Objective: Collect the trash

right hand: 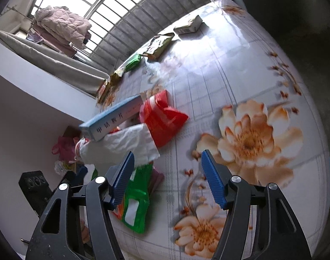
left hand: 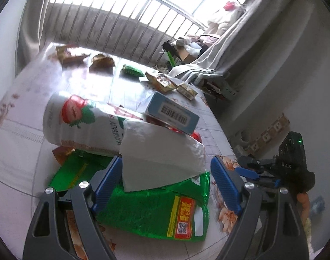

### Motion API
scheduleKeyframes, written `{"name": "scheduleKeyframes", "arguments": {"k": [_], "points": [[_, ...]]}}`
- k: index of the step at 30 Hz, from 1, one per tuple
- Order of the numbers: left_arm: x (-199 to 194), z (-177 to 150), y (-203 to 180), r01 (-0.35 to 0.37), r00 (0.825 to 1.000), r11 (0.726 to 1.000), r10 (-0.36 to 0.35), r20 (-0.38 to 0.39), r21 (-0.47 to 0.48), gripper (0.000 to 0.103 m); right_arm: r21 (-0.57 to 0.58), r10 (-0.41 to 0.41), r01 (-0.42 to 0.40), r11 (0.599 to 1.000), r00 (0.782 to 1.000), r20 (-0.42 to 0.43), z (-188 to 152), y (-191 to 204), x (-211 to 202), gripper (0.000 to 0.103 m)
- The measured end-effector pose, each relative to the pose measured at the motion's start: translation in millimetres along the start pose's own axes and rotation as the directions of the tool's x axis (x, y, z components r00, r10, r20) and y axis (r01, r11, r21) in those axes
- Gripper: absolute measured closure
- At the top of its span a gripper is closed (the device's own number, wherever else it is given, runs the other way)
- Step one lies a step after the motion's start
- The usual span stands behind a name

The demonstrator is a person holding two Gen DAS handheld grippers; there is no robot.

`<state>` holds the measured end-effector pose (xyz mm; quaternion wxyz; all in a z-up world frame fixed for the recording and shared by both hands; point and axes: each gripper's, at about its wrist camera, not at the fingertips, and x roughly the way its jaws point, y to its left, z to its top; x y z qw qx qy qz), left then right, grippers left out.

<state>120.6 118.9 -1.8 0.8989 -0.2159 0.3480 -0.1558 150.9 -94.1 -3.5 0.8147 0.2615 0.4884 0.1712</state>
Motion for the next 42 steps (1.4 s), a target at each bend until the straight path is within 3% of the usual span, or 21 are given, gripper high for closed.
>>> {"name": "scheduleKeyframes", "arguments": {"k": [6,12,18,21,23,29,31,42], "points": [[6.6,1.8,3.8,0.026,1.000,0.999,-0.026,0.004,-0.035,0.027,-0.037,-0.003,0.003,0.999,1.000,-0.013,22.5,10.7,16.9,0.041],[11.3,0.8,12.4,0.025,1.000,0.996,-0.025,0.006,-0.081,0.051,-0.110,-0.039,0.035,0.993,0.999,-0.035,44.8,26.4,44.2,0.041],[10.5,-2.7,13.8,0.047,0.999,0.995,-0.046,0.015,-0.083,0.074,-0.207,-0.140,0.125,0.970,0.988,-0.062,59.6,38.0,78.0,0.041],[10.0,-2.7,14.7,0.068,0.998,0.994,-0.067,0.018,-0.090,0.085,-0.251,-0.178,0.154,0.956,0.981,-0.076,60.2,43.1,89.7,0.044],[9.0,-3.3,14.2,0.079,0.997,0.993,-0.078,0.022,-0.087,0.093,-0.271,-0.198,0.169,0.948,0.977,-0.084,59.0,44.9,94.3,0.052],[5.1,-5.4,10.6,0.106,0.994,0.992,-0.104,0.034,-0.065,0.102,-0.309,-0.235,0.200,0.930,0.969,-0.078,54.0,45.5,98.7,0.066],[4.3,-5.8,9.3,0.118,0.993,0.991,-0.116,0.037,-0.059,0.103,-0.313,-0.241,0.207,0.927,0.968,-0.074,52.5,44.3,97.7,0.076],[1.3,-8.5,-1.6,0.170,0.984,0.985,-0.168,0.059,-0.018,0.103,-0.223,-0.257,0.256,0.941,0.966,0.025,45.4,11.7,59.4,0.082]]}}
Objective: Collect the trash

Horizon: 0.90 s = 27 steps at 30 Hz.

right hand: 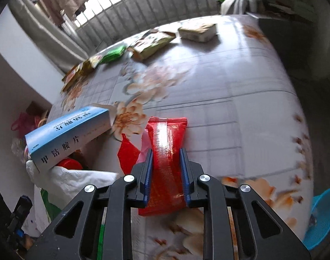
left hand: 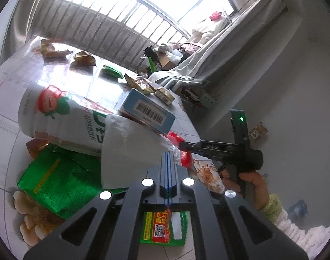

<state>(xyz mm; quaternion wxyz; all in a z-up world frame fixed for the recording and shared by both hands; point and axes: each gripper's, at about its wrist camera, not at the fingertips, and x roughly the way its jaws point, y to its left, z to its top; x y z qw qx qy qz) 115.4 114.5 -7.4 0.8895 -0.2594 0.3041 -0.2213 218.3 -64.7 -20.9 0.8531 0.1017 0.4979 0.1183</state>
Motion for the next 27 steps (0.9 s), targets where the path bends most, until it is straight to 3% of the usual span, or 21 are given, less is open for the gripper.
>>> {"name": "scheduleKeyframes", "arguments": {"k": [7,9,10,11,18,27], "points": [[-8.4,-1.3,-4.5,-0.090,0.996,0.994,0.089,0.009,0.065,0.100,0.073,0.019,-0.022,0.997,0.999,0.042,-21.7,-30.3,-33.4,0.082],[-11.2,-2.6,-4.4,-0.132,0.991,0.989,0.131,0.014,0.071,0.083,0.079,0.023,-0.026,0.997,0.999,0.040,-26.9,-32.4,-36.0,0.082],[-12.0,-4.3,-3.8,-0.144,0.990,0.987,0.143,0.020,0.067,0.067,0.082,0.025,-0.028,0.996,0.999,0.039,-30.2,-33.9,-37.6,0.082],[-11.8,-4.9,-2.0,-0.153,0.988,0.986,0.152,0.021,0.062,0.060,0.085,0.027,-0.030,0.996,0.999,0.040,-32.4,-34.3,-38.3,0.082],[10.0,-0.4,19.4,-0.197,0.979,0.980,0.195,-0.054,-0.033,0.056,0.109,0.052,-0.057,0.992,0.997,0.049,-40.4,-35.2,-41.0,0.082],[24.0,3.1,34.7,-0.176,0.980,0.979,0.164,-0.108,-0.107,0.057,0.121,0.065,-0.069,0.990,0.997,0.038,-42.7,-35.3,-36.5,0.082]]}}
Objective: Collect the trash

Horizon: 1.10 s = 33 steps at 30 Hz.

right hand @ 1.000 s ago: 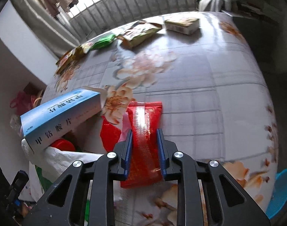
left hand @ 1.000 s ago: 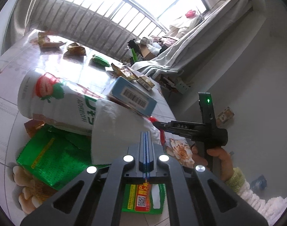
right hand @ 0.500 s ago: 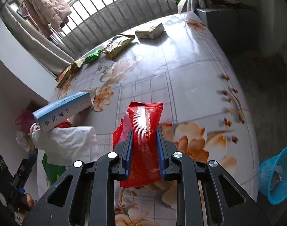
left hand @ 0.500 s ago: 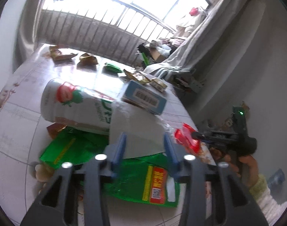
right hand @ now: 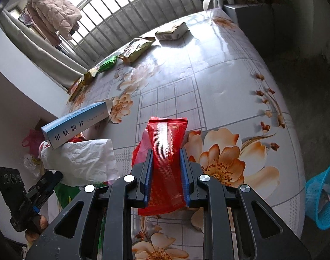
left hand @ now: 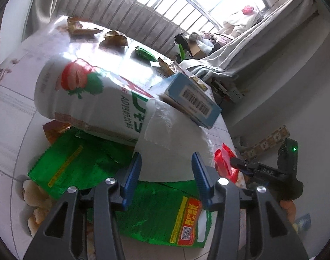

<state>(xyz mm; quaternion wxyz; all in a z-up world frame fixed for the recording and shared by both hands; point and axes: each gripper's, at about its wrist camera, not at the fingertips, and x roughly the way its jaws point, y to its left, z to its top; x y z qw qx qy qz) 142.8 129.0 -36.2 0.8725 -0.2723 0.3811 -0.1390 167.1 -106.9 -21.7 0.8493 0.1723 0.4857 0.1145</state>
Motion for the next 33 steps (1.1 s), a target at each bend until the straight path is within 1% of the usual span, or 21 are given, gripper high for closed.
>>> {"name": "scheduleKeyframes", "arguments": {"k": [3,5,6,7,8,9,10,11,12,15,16,17,18,19,20,21,23,25,33], "points": [[-3.1,0.6,1.0,-0.024,1.000,1.000,0.024,0.011,0.002,0.057,-0.001,0.002,-0.002,1.000,1.000,0.003,-0.4,0.6,-0.2,0.082],[-9.7,0.2,-2.4,-0.028,0.999,0.999,0.027,0.041,0.021,0.055,-0.002,0.004,-0.004,1.000,1.000,0.002,-0.4,0.8,0.2,0.082],[-13.2,0.4,-4.2,-0.039,0.998,0.998,0.037,0.060,0.039,0.053,-0.001,0.007,-0.007,1.000,1.000,0.002,-0.4,1.0,0.8,0.082],[-14.3,-0.2,-5.7,-0.050,0.996,0.998,0.046,0.070,0.049,0.046,0.000,0.007,-0.007,1.000,1.000,0.000,-0.4,0.8,1.5,0.082],[-13.7,0.2,-6.2,-0.061,0.996,0.997,0.057,0.073,0.056,0.043,0.002,0.009,-0.009,1.000,1.000,-0.001,-0.3,0.7,2.1,0.081],[-11.4,1.1,-5.8,-0.069,0.996,0.996,0.065,0.065,0.057,0.043,0.004,0.012,-0.012,1.000,1.000,-0.002,-0.2,0.5,2.5,0.081],[-6.2,2.4,-3.6,-0.069,0.997,0.997,0.067,0.042,0.045,0.043,0.005,0.012,-0.012,1.000,1.000,-0.002,-0.3,0.6,2.8,0.081],[-2.7,3.5,-2.1,-0.061,0.998,0.998,0.061,0.024,0.030,0.043,0.007,0.014,-0.014,1.000,1.000,-0.002,-0.4,0.8,2.9,0.081],[1.0,4.4,0.3,-0.039,0.999,0.999,0.039,0.009,0.011,0.043,0.007,0.015,-0.015,1.000,1.000,-0.002,-0.4,1.0,3.0,0.081],[4.1,5.7,2.7,-0.012,1.000,1.000,0.012,-0.002,-0.007,0.044,0.007,0.015,-0.014,1.000,1.000,-0.002,-0.5,1.1,2.9,0.081],[4.0,5.9,3.0,-0.003,1.000,1.000,0.003,0.001,-0.009,0.046,0.008,0.015,-0.015,1.000,1.000,-0.002,-0.4,1.0,2.9,0.081],[3.8,6.0,2.9,0.005,1.000,1.000,-0.005,0.002,-0.008,0.052,0.008,0.015,-0.015,1.000,1.000,-0.003,-0.4,1.0,2.9,0.081],[3.9,6.2,2.4,0.006,1.000,1.000,-0.006,0.002,-0.006,0.055,0.008,0.015,-0.015,1.000,1.000,-0.003,-0.5,1.1,3.2,0.081],[3.9,6.3,2.3,0.010,1.000,1.000,-0.010,0.003,-0.005,0.062,0.009,0.014,-0.014,1.000,1.000,-0.004,-0.6,1.1,3.2,0.081],[3.7,5.9,2.7,0.016,1.000,1.000,-0.016,0.003,-0.004,0.072,0.010,0.015,-0.014,1.000,1.000,-0.004,-0.8,0.6,3.3,0.081],[3.4,5.1,3.3,0.025,1.000,1.000,-0.025,0.002,-0.004,0.076,0.011,0.015,-0.015,1.000,1.000,-0.004,-1.0,0.4,3.3,0.081],[3.4,5.3,3.4,0.034,0.999,0.999,-0.034,0.000,0.001,0.096,0.013,0.015,-0.015,1.000,1.000,-0.004,-1.5,0.1,3.2,0.081],[1.7,4.0,1.1,0.044,0.999,0.999,-0.044,0.005,0.013,0.102,0.016,0.018,-0.018,1.000,1.000,-0.002,-2.3,-0.3,2.6,0.081],[-20.5,-2.5,-21.5,0.109,0.991,0.990,-0.115,0.067,0.085,0.103,0.030,0.046,-0.047,0.998,0.999,0.016,-7.9,-1.0,-9.0,0.081]]}}
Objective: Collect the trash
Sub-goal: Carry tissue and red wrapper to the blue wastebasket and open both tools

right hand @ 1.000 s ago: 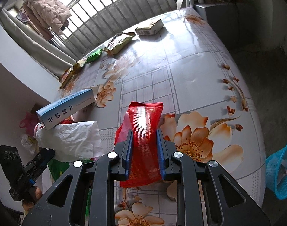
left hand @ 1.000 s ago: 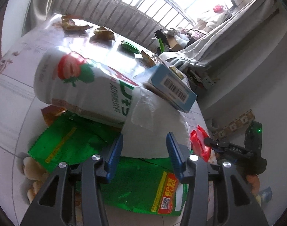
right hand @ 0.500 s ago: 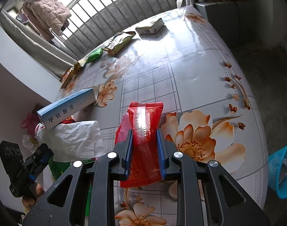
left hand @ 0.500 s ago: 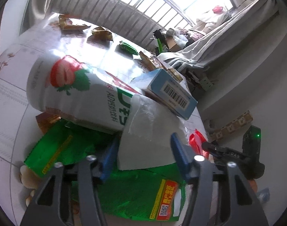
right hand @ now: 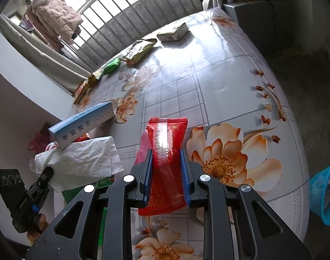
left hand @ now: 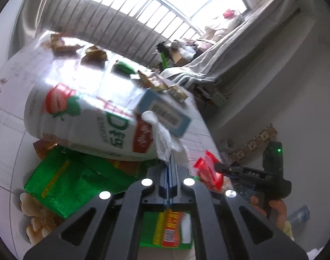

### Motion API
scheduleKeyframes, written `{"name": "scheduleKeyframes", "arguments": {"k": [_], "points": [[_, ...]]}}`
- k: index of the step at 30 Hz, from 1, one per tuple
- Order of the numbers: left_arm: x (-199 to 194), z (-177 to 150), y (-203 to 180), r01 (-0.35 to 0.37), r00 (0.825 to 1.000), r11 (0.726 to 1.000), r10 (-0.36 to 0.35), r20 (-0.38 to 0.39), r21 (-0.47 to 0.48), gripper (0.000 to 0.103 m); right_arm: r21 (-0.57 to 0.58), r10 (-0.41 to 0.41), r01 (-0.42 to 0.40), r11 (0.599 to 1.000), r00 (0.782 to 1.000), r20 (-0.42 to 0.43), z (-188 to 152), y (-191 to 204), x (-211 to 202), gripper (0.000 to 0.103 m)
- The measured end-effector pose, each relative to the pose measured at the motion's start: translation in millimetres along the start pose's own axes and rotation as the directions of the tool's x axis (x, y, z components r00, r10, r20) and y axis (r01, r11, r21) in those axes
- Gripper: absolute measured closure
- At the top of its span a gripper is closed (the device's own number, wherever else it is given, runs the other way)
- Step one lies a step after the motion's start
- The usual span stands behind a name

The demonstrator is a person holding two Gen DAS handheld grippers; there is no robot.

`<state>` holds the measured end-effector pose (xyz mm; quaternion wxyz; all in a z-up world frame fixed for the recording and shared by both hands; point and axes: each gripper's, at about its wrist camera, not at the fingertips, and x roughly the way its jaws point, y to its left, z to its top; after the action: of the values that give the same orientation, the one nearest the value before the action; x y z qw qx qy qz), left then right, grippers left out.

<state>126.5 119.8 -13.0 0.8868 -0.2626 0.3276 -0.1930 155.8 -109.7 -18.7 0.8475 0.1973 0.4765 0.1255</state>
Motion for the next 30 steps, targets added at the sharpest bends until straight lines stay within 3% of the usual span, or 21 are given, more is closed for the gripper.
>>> {"name": "scheduleKeyframes", "arguments": {"k": [10,17,24,30], "points": [[-34.8,-2.7,-58.7,0.076,0.995,0.988,-0.084,0.056,0.135,0.103,0.033,0.088,-0.090,0.995,0.994,0.063,-14.9,-5.6,-39.1,0.082],[-40.8,-3.0,-103.9,0.123,0.989,0.967,-0.137,0.049,0.223,0.103,0.067,0.121,-0.131,0.989,0.984,0.134,-34.8,-22.2,-77.3,0.082],[-19.1,-14.5,-158.9,0.214,0.976,0.930,-0.215,-0.032,0.299,0.103,0.155,0.091,-0.131,0.979,0.966,0.241,-58.7,-70.9,-129.8,0.082],[33.9,-35.1,-224.2,0.334,0.941,0.867,-0.288,-0.175,0.368,0.103,0.296,-0.027,-0.074,0.952,0.946,0.322,-89.2,-138.0,-175.4,0.082]]}}
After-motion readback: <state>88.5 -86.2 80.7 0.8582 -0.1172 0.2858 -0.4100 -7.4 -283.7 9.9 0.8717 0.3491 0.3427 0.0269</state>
